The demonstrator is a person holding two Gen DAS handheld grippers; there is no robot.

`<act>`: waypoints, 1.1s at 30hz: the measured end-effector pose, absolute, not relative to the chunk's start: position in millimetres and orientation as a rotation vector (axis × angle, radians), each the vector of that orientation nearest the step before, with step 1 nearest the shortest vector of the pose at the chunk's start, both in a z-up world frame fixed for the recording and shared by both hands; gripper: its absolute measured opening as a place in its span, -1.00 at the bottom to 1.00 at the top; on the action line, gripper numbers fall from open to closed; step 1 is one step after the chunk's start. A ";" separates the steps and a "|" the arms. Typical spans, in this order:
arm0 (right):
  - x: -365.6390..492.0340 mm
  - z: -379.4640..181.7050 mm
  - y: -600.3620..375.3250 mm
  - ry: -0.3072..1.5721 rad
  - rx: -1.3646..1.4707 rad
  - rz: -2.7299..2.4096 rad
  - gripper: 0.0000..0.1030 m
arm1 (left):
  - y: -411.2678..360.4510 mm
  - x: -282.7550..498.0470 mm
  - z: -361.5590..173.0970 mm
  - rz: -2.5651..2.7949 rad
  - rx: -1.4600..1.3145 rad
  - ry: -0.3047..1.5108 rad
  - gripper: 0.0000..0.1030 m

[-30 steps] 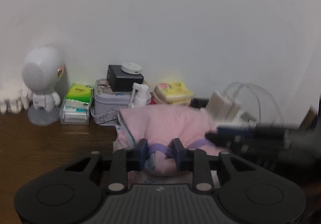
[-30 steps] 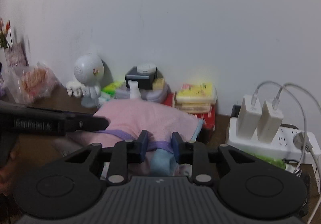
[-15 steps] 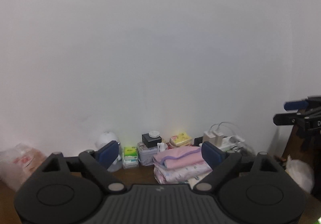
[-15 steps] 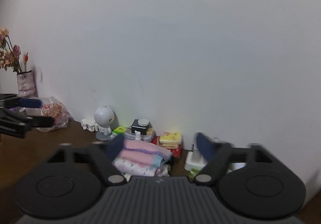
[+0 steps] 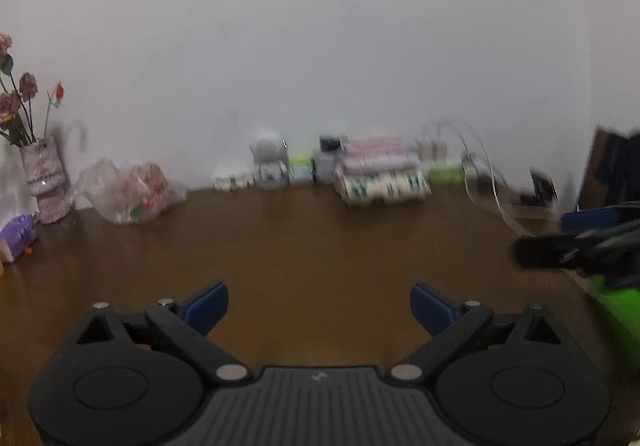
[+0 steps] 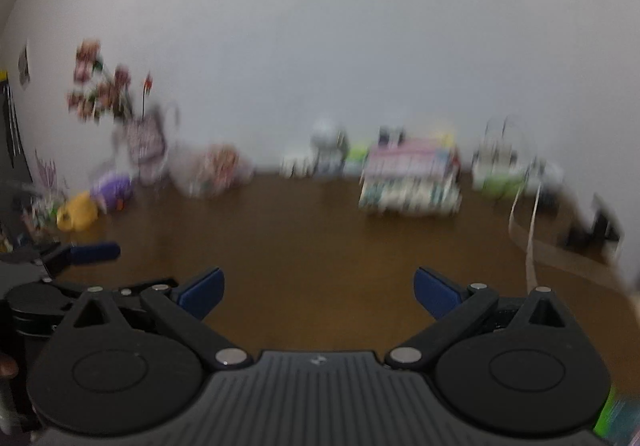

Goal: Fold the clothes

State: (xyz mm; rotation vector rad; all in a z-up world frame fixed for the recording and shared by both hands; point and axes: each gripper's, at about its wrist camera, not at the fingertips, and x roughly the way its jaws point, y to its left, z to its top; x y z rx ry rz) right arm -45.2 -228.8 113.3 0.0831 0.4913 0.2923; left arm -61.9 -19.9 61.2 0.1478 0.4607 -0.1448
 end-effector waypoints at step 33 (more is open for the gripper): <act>4.6 17.2 -190.4 0.699 0.001 0.021 1.00 | -11.6 3.5 -0.7 -0.028 0.029 0.721 1.00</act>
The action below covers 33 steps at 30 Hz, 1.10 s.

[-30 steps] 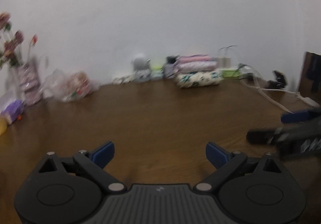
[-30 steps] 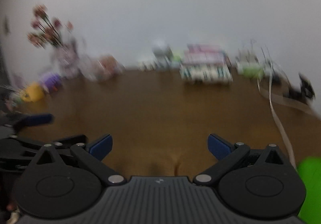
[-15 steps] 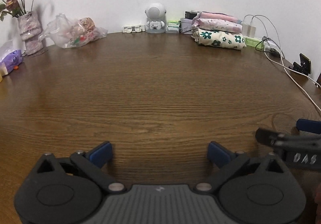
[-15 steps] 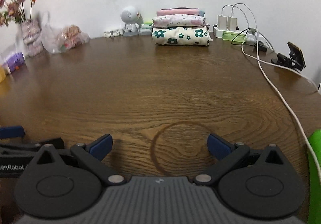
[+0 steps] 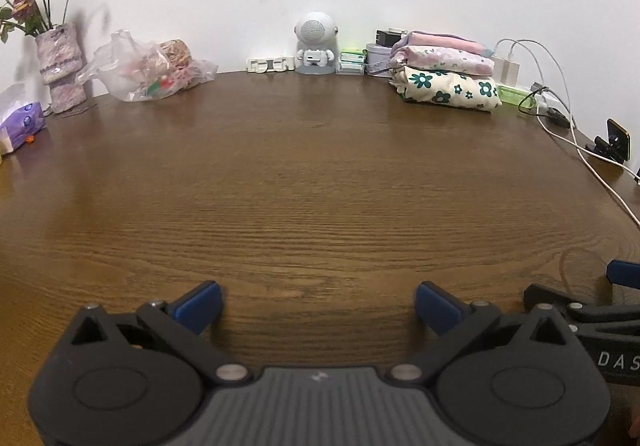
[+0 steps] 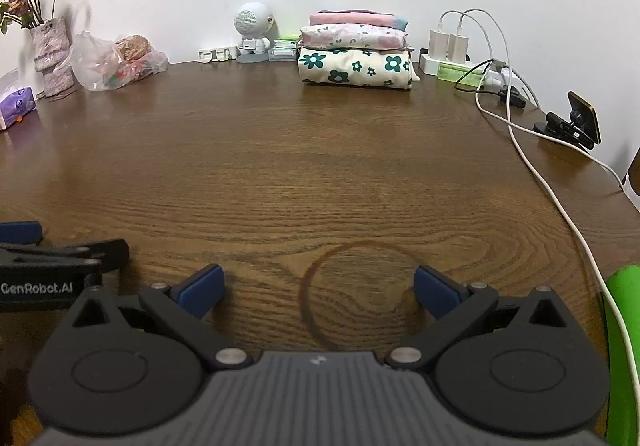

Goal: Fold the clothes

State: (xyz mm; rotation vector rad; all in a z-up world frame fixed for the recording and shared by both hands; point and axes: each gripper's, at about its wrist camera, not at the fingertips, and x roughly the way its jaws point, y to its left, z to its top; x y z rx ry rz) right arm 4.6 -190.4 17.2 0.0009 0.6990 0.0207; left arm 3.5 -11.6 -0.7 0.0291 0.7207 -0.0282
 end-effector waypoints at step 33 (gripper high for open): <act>0.9 17.9 -191.6 0.699 0.001 0.029 0.99 | -19.2 7.2 -0.9 0.057 -0.009 0.701 1.00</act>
